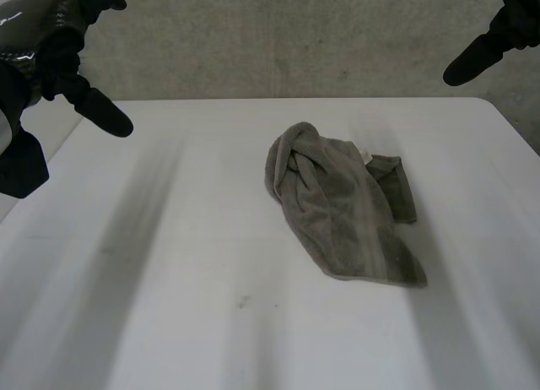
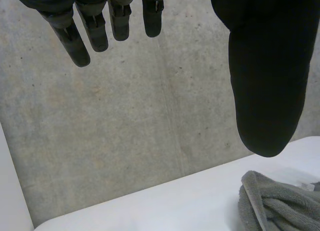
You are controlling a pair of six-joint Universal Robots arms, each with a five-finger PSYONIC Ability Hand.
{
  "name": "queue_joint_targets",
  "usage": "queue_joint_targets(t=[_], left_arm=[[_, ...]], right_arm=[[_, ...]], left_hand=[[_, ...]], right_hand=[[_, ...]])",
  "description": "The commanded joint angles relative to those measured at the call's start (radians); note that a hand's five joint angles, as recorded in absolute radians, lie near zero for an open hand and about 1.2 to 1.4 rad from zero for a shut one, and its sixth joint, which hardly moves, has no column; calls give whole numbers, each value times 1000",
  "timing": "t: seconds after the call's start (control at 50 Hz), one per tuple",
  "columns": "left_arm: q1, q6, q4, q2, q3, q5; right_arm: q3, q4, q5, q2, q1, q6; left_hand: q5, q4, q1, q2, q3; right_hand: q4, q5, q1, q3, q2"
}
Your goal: Fold the towel.
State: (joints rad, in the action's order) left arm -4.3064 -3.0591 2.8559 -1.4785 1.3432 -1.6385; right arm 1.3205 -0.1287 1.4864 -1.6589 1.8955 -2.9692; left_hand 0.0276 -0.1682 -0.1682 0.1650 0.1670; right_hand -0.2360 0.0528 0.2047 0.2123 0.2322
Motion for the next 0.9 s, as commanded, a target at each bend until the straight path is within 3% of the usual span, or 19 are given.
queue_joint_targets(t=[0.02,0.14,0.38,0.52,0.56,0.7,0.78,0.9], left_arm=[[4,-3,37,-9,13,2],[5,-4,68,-54,17,5],[13,3,82,-264,-18,9],[13,10,118,-353,-21,6],[13,10,128,-382,-15,2],[13,10,131,-416,13,0],[14,10,138,-421,34,-1],[13,10,164,-422,83,-1]], right_arm=[[3,4,-44,19,1,10],[-9,-8,-72,100,1,59],[-99,-60,-94,427,14,160],[-247,9,-196,659,47,144],[-318,107,-222,769,48,131],[-470,257,-210,973,66,113],[-607,232,-206,1134,99,113],[-707,169,-161,1242,114,121]], left_hand=[[-27,-7,-7,10,8],[-18,-16,-16,19,17],[-15,-19,-19,22,20],[-15,-19,-19,22,20],[-18,-16,-16,19,17],[-21,-13,-13,16,14],[-24,-10,-10,13,11],[-27,-7,-7,10,8]], right_hand=[[61,-53,-30,-38,-58],[61,-53,-30,-38,-58],[61,-53,-30,-38,-58],[61,-53,-30,-38,-58],[61,-53,-30,-38,-58],[61,-53,-30,-38,-58],[61,-53,-30,-38,-58],[-25,34,56,49,29]])
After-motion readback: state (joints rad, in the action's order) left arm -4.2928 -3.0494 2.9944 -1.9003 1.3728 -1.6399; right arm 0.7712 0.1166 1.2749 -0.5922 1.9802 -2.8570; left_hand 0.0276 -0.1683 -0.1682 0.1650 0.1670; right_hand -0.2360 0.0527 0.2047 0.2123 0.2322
